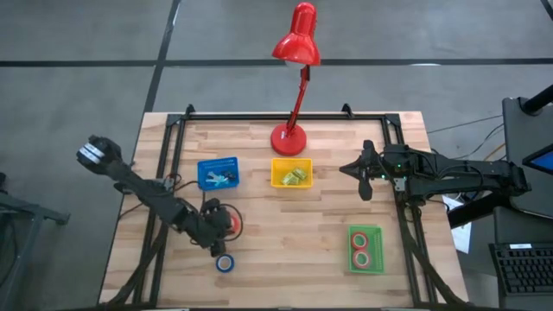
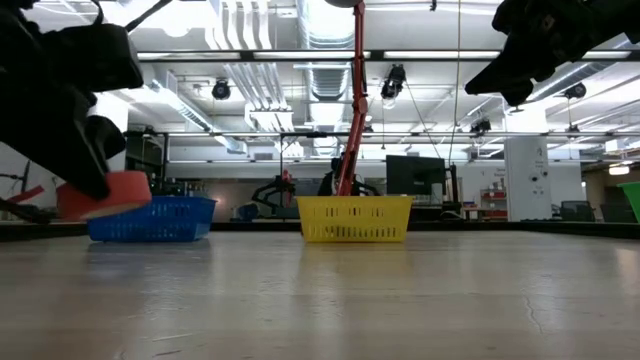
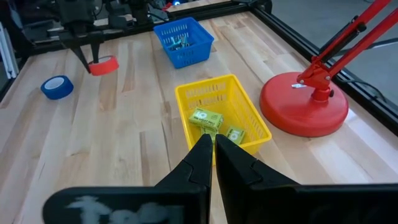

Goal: Pick and place Stapler, Stapler remover, tape
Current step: Put the red tape into the green bin

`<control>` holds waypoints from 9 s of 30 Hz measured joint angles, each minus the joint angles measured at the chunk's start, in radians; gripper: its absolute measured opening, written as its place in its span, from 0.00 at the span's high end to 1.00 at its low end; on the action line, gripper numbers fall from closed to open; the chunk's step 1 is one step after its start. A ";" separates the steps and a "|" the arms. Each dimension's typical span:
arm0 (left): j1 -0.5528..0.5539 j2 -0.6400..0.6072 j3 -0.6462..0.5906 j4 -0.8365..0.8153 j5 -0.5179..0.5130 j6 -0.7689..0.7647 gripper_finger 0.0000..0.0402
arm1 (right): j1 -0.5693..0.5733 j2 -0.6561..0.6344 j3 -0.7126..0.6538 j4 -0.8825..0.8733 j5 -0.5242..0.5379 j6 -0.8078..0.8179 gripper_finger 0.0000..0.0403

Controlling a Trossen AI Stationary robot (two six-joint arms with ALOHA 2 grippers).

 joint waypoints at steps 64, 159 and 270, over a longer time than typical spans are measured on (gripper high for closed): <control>0.016 0.016 -0.004 0.148 -0.054 0.134 0.85 | 0.000 0.000 0.000 0.000 0.000 0.000 0.96; 0.263 0.201 0.105 1.295 0.214 0.313 0.85 | 0.419 0.846 0.332 0.894 0.264 0.030 0.55; 0.235 0.197 0.084 0.775 0.649 0.054 0.55 | 0.867 0.778 0.332 -0.479 -0.116 1.490 0.94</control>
